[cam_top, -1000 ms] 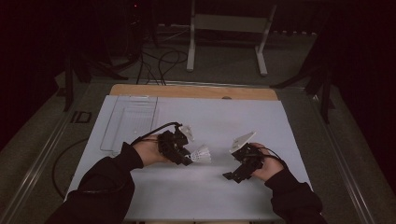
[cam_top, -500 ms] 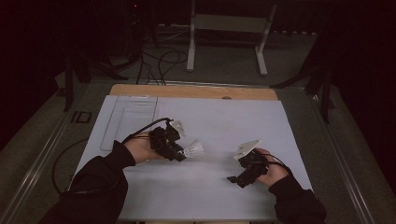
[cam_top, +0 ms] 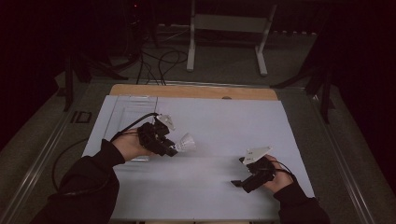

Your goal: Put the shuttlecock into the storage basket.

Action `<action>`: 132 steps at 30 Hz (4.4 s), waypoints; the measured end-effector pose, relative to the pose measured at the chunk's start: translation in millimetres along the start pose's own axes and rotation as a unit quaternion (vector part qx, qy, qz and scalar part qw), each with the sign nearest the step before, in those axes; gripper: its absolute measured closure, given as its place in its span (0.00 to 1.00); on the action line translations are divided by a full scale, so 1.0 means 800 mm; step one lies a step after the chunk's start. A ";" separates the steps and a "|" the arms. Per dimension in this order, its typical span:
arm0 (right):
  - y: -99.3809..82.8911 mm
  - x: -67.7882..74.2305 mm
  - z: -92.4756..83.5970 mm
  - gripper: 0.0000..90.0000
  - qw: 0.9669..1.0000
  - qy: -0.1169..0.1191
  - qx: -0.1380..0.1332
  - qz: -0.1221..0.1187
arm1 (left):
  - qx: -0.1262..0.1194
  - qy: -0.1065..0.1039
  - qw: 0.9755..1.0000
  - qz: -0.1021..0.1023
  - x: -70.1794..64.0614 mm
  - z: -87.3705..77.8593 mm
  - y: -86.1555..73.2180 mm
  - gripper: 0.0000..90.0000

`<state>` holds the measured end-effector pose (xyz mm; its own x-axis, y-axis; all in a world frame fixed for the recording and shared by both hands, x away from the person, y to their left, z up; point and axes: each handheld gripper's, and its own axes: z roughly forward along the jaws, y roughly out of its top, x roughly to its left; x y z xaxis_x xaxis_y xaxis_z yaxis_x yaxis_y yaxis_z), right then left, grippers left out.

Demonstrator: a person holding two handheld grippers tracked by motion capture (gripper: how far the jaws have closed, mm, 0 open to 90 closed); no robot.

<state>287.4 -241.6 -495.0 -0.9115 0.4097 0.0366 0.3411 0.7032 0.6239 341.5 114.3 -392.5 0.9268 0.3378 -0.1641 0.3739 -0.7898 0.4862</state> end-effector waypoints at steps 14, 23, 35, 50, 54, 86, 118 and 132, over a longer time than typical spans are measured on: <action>-0.040 0.009 -0.008 0.10 0.999 0.008 -0.053 0.009 | -0.014 0.027 0.999 -0.026 0.014 -0.033 -0.024 0.73; -0.058 0.014 -0.012 0.10 0.997 -0.002 -0.077 0.006 | -0.026 0.047 0.998 -0.041 0.022 -0.059 -0.035 0.73; -0.060 0.018 -0.007 0.10 0.998 -0.001 -0.069 0.009 | -0.034 0.061 0.996 -0.055 0.030 -0.082 -0.048 0.73; -0.061 0.017 -0.007 0.11 0.997 -0.001 -0.072 0.013 | -0.046 0.083 0.992 -0.088 0.047 -0.108 -0.062 0.73; -0.061 0.017 -0.007 0.11 0.997 -0.001 -0.070 0.014 | -0.046 0.090 0.990 -0.100 0.051 -0.112 -0.067 0.73; -0.060 0.018 -0.006 0.11 0.998 0.007 -0.066 0.016 | -0.066 0.123 0.981 -0.133 0.057 -0.149 -0.113 0.73; -0.058 0.019 -0.004 0.11 0.998 0.012 -0.062 0.016 | -0.061 0.139 0.975 -0.163 0.076 -0.131 -0.180 0.73; -0.059 0.019 -0.004 0.11 0.998 0.012 -0.060 0.018 | -0.059 0.129 0.971 -0.191 0.090 -0.108 -0.206 0.73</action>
<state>256.6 -270.4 -521.5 -0.9050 0.4179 0.0790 0.3453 0.6136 0.7101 343.9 312.7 -410.4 0.6763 0.7235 -0.1383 0.6677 -0.5228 0.5301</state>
